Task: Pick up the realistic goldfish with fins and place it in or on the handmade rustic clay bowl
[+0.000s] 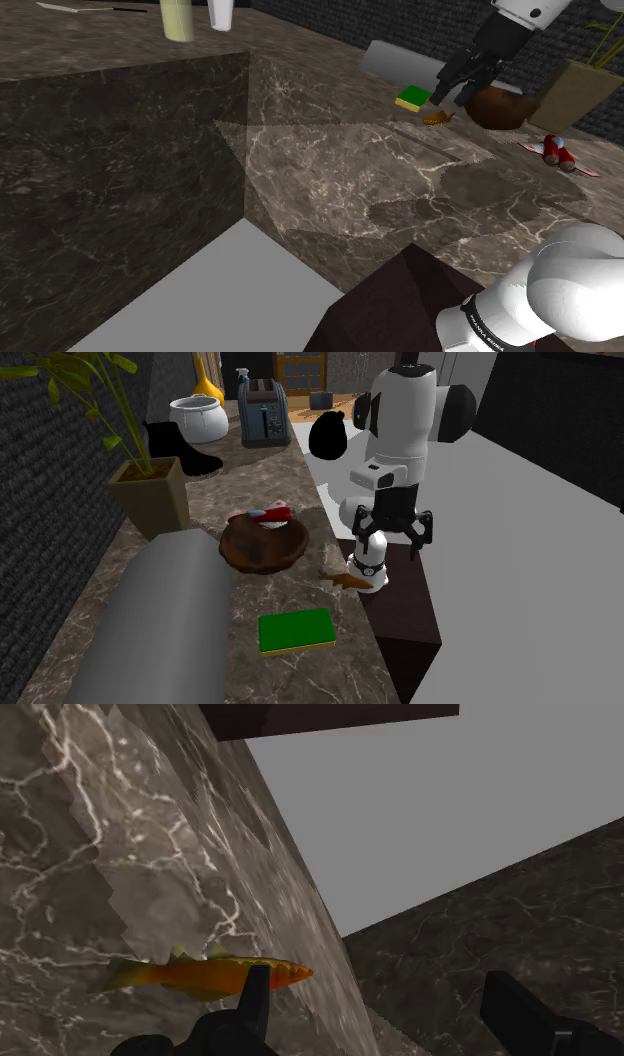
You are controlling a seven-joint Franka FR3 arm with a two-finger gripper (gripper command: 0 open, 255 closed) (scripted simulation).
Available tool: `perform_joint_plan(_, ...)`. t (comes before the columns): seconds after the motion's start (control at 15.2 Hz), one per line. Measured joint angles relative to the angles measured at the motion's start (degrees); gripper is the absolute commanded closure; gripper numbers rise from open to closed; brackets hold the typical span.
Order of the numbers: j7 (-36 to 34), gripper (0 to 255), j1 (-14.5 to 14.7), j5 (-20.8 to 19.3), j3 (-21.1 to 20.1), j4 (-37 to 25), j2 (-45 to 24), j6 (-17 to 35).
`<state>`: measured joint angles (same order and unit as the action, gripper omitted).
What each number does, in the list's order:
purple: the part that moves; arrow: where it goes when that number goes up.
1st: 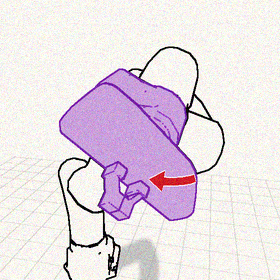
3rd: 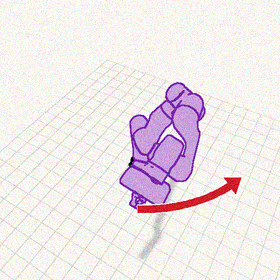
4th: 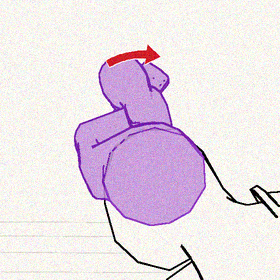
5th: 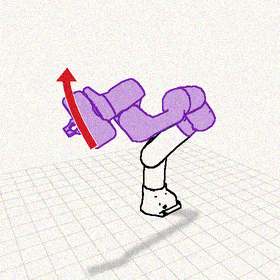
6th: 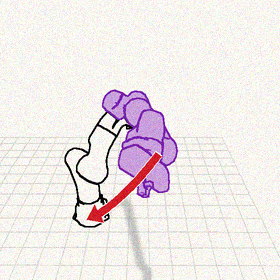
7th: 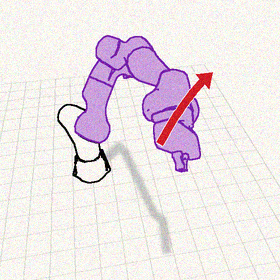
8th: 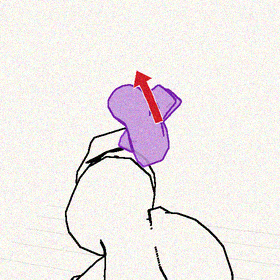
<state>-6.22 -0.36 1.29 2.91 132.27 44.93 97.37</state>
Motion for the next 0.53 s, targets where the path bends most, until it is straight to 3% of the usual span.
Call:
perform_joint_plan(0.13,2.9,0,1.4,-0.8,1.7,-0.5,-0.6,-0.8)
perform_joint_plan(0.2,10.5,0,3.8,-2.3,4.4,-1.0,-1.5,-2.0)
perform_joint_plan(0.53,62.1,0,18.7,-13.0,19.5,-9.3,-10.1,-9.9)
